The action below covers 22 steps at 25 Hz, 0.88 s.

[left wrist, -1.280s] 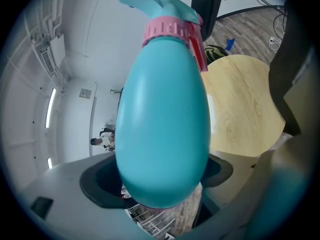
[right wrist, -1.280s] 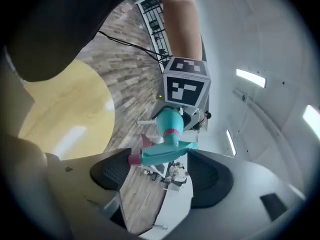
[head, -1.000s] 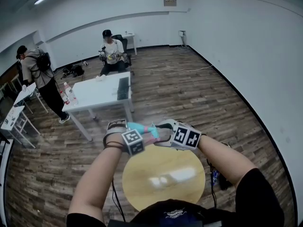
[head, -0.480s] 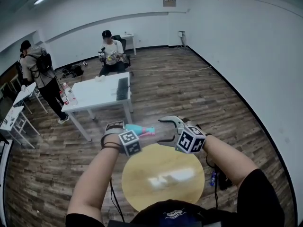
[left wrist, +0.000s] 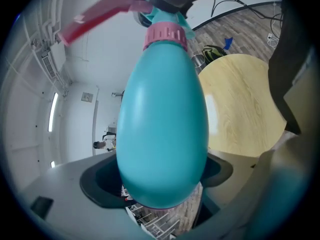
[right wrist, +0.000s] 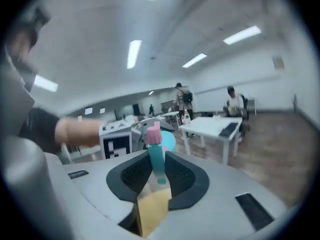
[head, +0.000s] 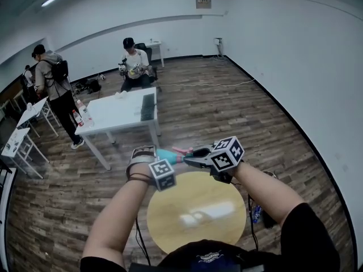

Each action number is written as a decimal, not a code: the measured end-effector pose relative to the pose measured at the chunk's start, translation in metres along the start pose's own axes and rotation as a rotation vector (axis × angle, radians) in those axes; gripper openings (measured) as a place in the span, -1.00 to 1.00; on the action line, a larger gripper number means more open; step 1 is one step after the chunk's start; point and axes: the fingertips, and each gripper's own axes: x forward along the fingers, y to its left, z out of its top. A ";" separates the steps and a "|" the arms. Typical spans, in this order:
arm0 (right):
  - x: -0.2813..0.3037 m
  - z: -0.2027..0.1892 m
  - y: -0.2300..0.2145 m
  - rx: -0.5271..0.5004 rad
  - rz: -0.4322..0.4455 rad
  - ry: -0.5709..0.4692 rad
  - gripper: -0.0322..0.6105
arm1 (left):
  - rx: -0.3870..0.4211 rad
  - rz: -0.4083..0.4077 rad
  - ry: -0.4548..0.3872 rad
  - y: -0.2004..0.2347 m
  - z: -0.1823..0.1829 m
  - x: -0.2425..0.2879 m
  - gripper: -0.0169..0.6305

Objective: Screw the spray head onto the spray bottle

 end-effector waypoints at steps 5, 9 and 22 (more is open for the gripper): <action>-0.004 0.005 -0.011 0.499 0.102 -0.106 -0.58 | 0.036 0.097 0.029 0.014 -0.005 0.004 0.46; -0.016 0.016 -0.012 -0.100 -0.127 -0.033 0.28 | -0.046 -0.058 -0.019 -0.001 -0.005 0.004 0.46; 0.003 -0.026 -0.013 -0.843 -0.334 0.273 -0.28 | -0.017 -0.081 -0.005 -0.012 -0.002 -0.004 0.45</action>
